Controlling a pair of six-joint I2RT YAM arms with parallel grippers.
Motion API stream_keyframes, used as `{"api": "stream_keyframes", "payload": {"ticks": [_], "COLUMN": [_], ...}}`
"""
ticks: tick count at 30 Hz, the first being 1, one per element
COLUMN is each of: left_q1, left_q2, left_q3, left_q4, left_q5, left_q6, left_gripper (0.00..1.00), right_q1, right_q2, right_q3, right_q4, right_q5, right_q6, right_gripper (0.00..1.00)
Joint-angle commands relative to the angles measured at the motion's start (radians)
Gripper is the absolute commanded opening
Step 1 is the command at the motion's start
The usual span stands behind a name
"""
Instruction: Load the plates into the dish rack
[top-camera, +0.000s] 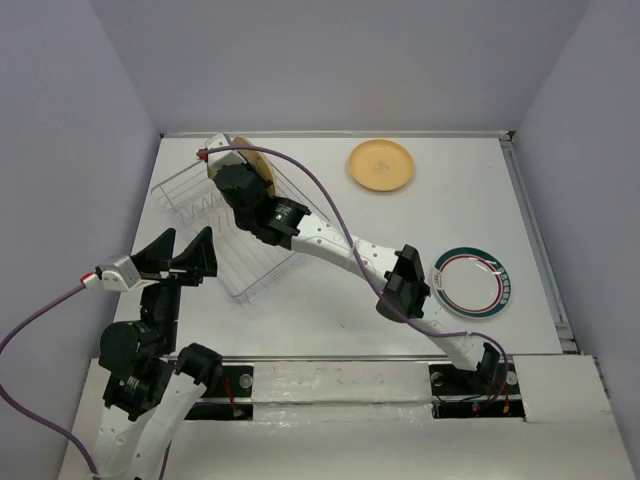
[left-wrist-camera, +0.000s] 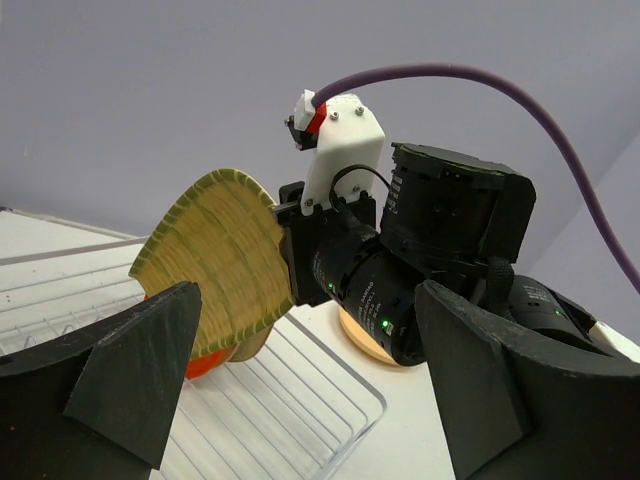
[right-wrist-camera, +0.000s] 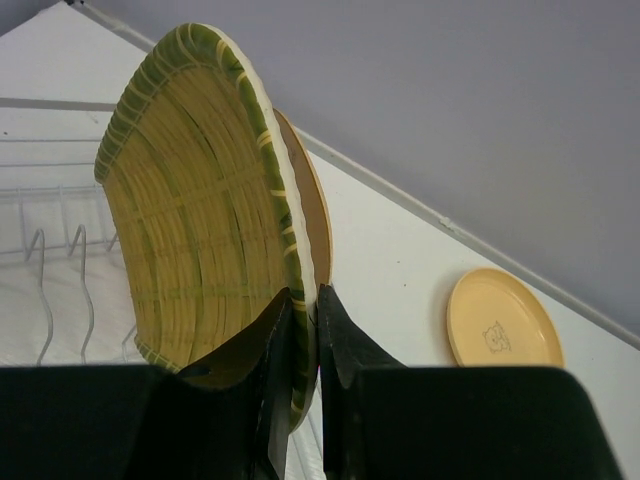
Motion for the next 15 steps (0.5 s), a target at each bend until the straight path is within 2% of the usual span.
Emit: {"api": "stream_keyframes", "payload": {"ticks": [1, 8, 15], "left_q1": [0.004, 0.004, 0.003], "left_q2": [-0.005, -0.010, -0.010], "left_q3": [0.008, 0.006, 0.006], "left_q4": [0.042, 0.041, 0.041], "left_q5": [-0.002, -0.002, 0.000], "left_q6": [0.015, 0.013, 0.015], "left_gripper": [0.99, 0.99, 0.99], "right_q1": [0.003, 0.003, 0.012], "right_q2": [-0.087, -0.059, -0.119], "right_q3": [0.002, -0.007, -0.022], "right_q4": [0.138, 0.136, 0.150], "right_q5": [0.048, 0.074, 0.079], "right_q6": [-0.007, -0.004, 0.001], "right_gripper": [0.07, 0.07, 0.07]}}
